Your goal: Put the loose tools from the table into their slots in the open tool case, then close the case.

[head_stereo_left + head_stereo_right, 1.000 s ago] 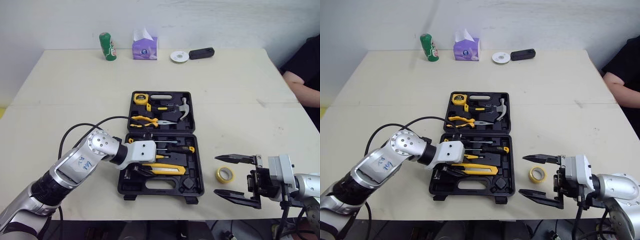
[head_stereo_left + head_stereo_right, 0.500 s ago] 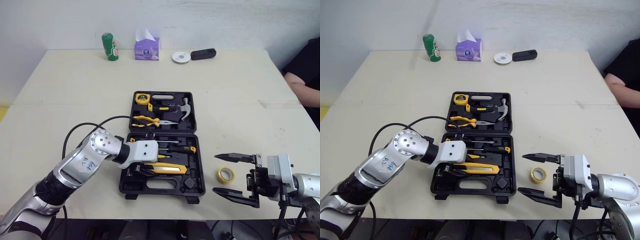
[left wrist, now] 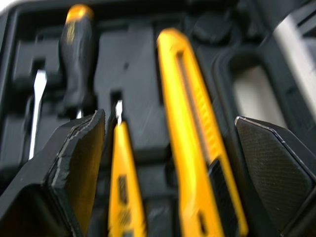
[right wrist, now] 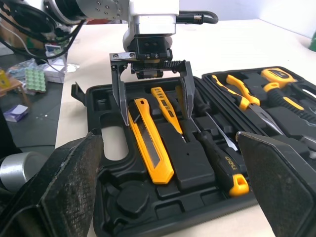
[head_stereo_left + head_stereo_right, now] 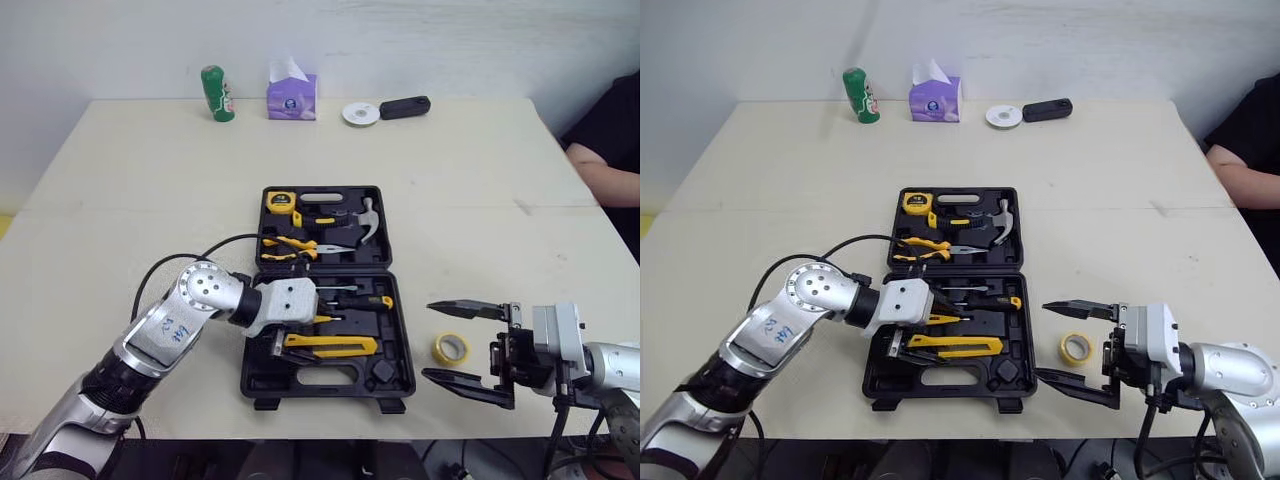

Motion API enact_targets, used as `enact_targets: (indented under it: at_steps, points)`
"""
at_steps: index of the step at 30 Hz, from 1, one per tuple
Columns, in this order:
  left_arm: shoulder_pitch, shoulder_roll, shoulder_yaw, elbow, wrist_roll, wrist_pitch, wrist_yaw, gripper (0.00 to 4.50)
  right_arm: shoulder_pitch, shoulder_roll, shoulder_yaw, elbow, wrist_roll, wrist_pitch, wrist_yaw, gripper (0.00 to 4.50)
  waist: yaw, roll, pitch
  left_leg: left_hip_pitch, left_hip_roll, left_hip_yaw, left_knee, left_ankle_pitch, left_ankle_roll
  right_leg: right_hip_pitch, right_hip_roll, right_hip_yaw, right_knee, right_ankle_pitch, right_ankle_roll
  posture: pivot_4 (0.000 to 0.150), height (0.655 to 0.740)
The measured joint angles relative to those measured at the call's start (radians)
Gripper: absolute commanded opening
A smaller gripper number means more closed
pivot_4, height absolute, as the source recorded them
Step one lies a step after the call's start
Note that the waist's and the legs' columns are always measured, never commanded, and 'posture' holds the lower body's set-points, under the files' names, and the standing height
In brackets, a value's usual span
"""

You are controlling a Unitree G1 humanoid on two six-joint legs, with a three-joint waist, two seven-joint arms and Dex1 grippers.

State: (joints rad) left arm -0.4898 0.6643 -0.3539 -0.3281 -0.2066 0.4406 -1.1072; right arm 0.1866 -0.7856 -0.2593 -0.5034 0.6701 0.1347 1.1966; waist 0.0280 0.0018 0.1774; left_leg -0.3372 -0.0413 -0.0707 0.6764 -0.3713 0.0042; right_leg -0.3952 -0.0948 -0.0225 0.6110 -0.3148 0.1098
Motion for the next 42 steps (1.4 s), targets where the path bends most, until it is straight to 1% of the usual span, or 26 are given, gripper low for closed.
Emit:
enact_targets:
  at_steps: [3,7,10,15,16,18,20,24,30,42]
  points:
    - [0.011,-0.026,0.068,0.017,-0.068,-0.067,-0.024,4.46,-0.006,0.0,0.011,0.006,-0.005,-0.002,0.007,4.5,-0.001,0.0,0.0,0.0,0.0,0.0,0.001,0.0,0.0,0.0,0.0,0.0,0.001,0.0,0.0,0.15,0.74]
    - [0.029,-0.054,0.127,0.035,-0.122,-0.106,-0.039,4.46,-0.006,0.001,0.014,0.028,-0.013,-0.005,0.013,4.5,-0.001,0.0,0.0,0.0,0.0,0.0,0.002,0.0,0.0,0.0,0.0,0.0,0.001,0.0,0.0,0.15,0.74]
    - [0.052,-0.096,0.18,0.075,-0.182,-0.16,-0.053,3.67,-0.018,0.007,0.016,0.04,-0.022,-0.014,0.014,4.5,-0.001,0.0,0.0,0.0,0.0,0.0,0.002,0.0,0.0,0.0,0.0,-0.001,0.001,0.0,0.0,0.15,0.74]
    - [0.122,-0.1,0.196,0.159,-0.181,-0.264,-0.085,1.3,-0.008,0.013,0.016,0.065,-0.035,-0.037,0.015,4.5,-0.002,0.0,0.0,0.0,0.0,0.0,0.002,0.0,0.0,0.0,0.0,0.0,0.001,0.0,0.0,0.15,0.74]
    - [0.125,-0.099,0.195,0.167,-0.176,-0.289,-0.091,0.71,-0.007,0.014,0.016,0.067,-0.039,-0.041,0.015,4.5,-0.002,0.0,0.0,0.0,0.0,0.0,0.002,0.0,0.0,0.0,0.0,0.0,0.001,0.0,0.0,0.15,0.74]
    - [0.135,-0.096,0.195,0.183,-0.157,-0.34,-0.099,0.04,-0.007,0.014,0.016,0.068,-0.043,-0.046,0.013,4.5,-0.001,0.0,0.0,0.0,0.0,0.0,0.002,0.0,0.0,0.001,0.0,0.0,0.001,0.0,0.0,0.15,0.74]
    - [0.164,-0.095,0.181,0.209,-0.13,-0.39,-0.111,0.04,0.001,0.014,0.015,0.068,-0.043,-0.046,0.01,4.5,-0.001,0.0,0.0,0.0,0.0,0.0,0.002,0.0,0.0,0.001,0.0,0.0,0.001,0.0,0.0,0.15,0.74]
    - [0.178,-0.111,0.139,0.259,-0.084,-0.428,-0.116,0.04,0.018,0.015,0.015,0.066,-0.043,-0.046,0.007,4.5,0.0,0.0,0.0,0.0,0.0,0.0,0.003,0.0,0.0,0.001,0.0,0.0,0.001,0.0,0.0,0.15,0.74]
    - [0.163,-0.149,0.105,0.274,-0.036,-0.424,-0.071,0.04,0.017,0.015,0.015,0.065,-0.043,-0.046,0.002,4.5,-0.001,0.0,0.0,0.0,0.0,0.0,0.003,0.0,0.0,0.001,0.0,0.0,0.001,0.0,0.001,0.15,0.74]
    - [0.136,-0.124,0.066,0.285,0.01,-0.46,-0.078,0.04,0.013,0.016,0.015,0.066,-0.048,-0.047,-0.001,4.5,-0.001,0.0,0.0,0.002,0.0,0.0,0.003,0.0,0.0,0.002,0.0,0.0,0.002,0.0,0.001,0.15,0.74]
